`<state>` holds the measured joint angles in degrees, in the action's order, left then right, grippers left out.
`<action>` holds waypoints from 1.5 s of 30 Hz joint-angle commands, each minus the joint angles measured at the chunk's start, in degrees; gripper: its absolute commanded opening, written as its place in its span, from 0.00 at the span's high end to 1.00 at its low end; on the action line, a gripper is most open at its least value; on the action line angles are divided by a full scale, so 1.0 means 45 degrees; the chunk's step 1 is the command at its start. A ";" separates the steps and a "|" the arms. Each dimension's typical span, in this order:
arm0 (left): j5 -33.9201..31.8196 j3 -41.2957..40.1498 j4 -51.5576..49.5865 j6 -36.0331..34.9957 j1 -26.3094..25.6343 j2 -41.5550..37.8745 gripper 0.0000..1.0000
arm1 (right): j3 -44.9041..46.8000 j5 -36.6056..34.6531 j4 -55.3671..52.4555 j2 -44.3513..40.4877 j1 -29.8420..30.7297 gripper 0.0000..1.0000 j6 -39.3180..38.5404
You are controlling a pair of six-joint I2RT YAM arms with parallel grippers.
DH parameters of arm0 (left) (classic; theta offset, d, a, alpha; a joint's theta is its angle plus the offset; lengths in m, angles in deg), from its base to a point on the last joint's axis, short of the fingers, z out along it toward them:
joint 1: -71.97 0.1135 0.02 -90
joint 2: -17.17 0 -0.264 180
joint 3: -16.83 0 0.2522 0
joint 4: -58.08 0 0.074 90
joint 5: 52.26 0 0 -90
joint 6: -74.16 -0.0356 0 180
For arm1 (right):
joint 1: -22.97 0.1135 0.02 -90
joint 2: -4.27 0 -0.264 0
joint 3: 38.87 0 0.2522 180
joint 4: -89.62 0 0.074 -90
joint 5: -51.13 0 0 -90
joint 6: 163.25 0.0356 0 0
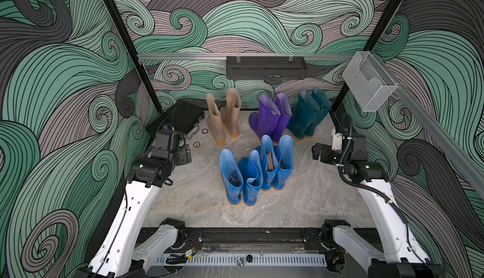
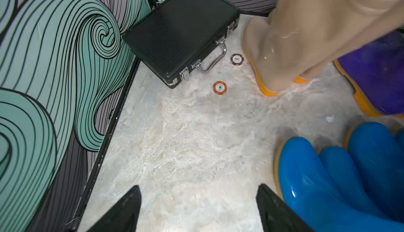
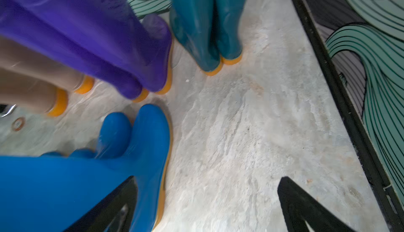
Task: Match and arrange rain boots in pairs
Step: Reset both arms
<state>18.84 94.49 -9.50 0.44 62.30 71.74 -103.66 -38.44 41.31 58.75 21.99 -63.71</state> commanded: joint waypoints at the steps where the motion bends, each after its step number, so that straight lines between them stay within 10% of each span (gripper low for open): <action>1: 0.0262 -0.2394 0.3920 -0.0197 0.0754 0.0002 0.16 | 0.2150 -0.2095 0.4290 -0.0032 -0.0225 0.01 0.0232; 9: -0.1202 -0.7293 1.3231 -0.1663 0.1539 0.2778 0.11 | 0.6239 -0.2514 1.2556 0.2729 -0.0244 0.01 -0.0346; 22: 0.0688 -0.7378 1.7955 -0.3394 0.1602 0.5864 0.11 | 0.7026 -0.1025 2.0662 0.7820 0.0253 0.01 -0.2141; 26: 0.1203 -0.8808 2.1645 -0.3422 0.1989 0.7244 0.08 | 0.6435 -0.0960 1.9303 0.7713 0.0553 0.01 -0.2523; 45: 0.1656 -0.8246 2.0584 -0.3108 0.2286 0.7317 0.02 | 0.6120 -0.0669 1.8353 0.7546 0.0629 0.01 -0.2689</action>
<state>25.59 56.07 82.08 -13.73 72.22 105.09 -75.77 -41.50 123.04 92.70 24.90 -74.77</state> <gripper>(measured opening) 0.974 0.992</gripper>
